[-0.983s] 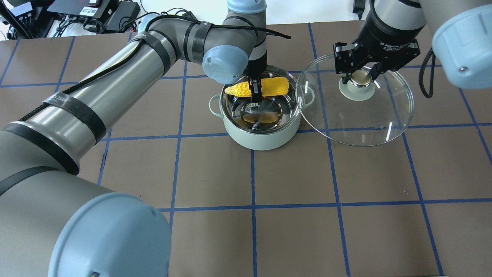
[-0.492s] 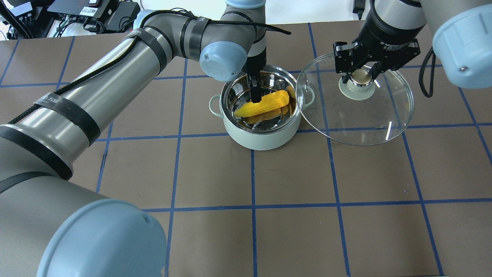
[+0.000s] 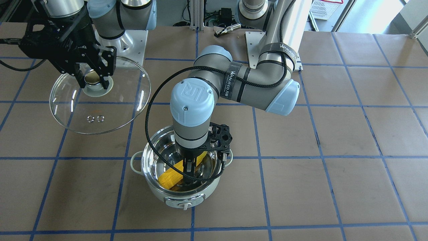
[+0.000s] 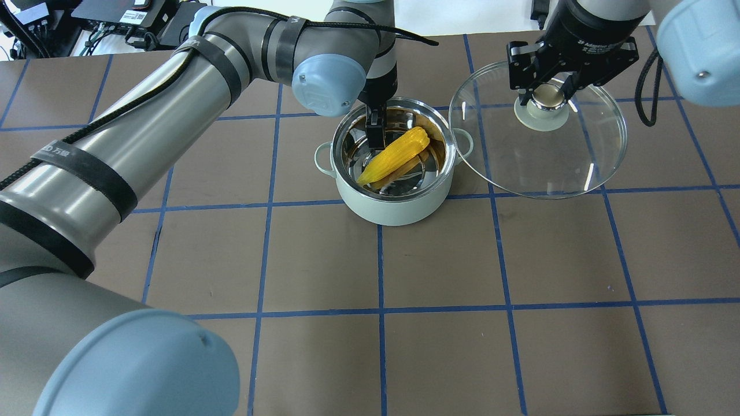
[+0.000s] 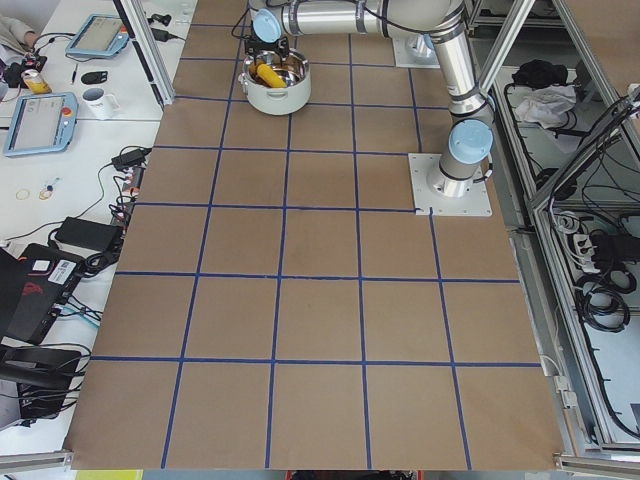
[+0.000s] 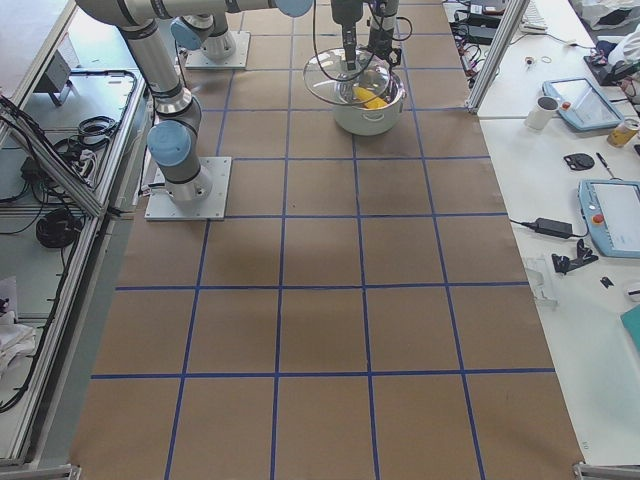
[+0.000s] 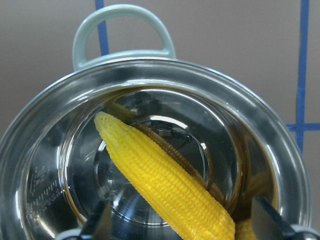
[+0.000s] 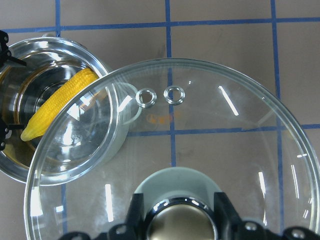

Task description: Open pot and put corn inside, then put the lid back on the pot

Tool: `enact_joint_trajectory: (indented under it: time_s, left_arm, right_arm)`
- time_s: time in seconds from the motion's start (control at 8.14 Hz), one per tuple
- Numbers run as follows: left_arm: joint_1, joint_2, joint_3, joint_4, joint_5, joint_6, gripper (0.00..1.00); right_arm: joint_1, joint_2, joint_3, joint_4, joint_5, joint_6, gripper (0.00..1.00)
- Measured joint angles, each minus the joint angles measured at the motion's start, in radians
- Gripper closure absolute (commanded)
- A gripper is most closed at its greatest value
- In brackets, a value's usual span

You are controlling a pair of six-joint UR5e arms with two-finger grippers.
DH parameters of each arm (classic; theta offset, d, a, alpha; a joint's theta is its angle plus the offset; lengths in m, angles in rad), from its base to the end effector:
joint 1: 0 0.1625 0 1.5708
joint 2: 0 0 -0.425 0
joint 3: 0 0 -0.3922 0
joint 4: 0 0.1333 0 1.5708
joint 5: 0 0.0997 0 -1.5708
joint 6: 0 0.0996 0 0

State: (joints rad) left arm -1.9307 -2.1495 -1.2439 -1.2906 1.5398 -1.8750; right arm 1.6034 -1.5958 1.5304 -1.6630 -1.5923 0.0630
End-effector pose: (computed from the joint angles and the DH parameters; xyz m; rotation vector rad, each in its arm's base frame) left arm -0.3794 -0.6209 0.3239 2.1313 -2.2544 -0.0239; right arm 0.1472 -0.4903 0.5303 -0.0500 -3.1175 0.2475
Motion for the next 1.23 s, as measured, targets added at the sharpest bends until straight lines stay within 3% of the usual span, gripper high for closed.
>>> enact_joint_trajectory:
  time_s: [0.25,0.74,1.23]
  left_arm:
    - [0.020,0.056,-0.007,-0.008,-0.007,0.141,0.00]
    - [0.218,0.221,-0.073,-0.142,-0.006,0.433,0.00]
    - [0.300,0.397,-0.163,-0.200,0.047,0.977,0.00]
  right_arm:
    - [0.001,0.031,-0.042,0.002,-0.002,0.006,1.00]
    - [0.003,0.065,-0.082,-0.006,0.000,-0.002,1.00]
    - [0.116,0.266,-0.199,-0.100,-0.047,0.096,1.00]
